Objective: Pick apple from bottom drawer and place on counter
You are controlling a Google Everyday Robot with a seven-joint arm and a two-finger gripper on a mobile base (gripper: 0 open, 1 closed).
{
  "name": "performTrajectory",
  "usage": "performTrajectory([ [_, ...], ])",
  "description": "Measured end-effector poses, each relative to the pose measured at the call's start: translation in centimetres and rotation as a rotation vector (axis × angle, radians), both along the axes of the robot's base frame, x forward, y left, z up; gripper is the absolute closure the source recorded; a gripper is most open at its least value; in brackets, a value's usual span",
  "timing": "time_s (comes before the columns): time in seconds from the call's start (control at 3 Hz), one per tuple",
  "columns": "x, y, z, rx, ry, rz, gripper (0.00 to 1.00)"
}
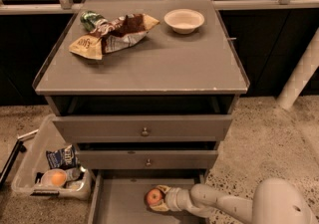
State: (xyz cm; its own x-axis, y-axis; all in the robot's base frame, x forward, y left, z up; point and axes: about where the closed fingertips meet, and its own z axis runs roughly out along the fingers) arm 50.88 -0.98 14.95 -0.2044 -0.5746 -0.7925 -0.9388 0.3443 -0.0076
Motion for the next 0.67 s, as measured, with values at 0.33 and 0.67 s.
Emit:
performTrajectory([
  [0.33, -0.8, -1.5, 2.3, 0.011, -0.023, 0.013, 1.0],
  [0.67, -1.5, -3.4, 5.8, 0.016, -0.074, 0.035, 1.0],
])
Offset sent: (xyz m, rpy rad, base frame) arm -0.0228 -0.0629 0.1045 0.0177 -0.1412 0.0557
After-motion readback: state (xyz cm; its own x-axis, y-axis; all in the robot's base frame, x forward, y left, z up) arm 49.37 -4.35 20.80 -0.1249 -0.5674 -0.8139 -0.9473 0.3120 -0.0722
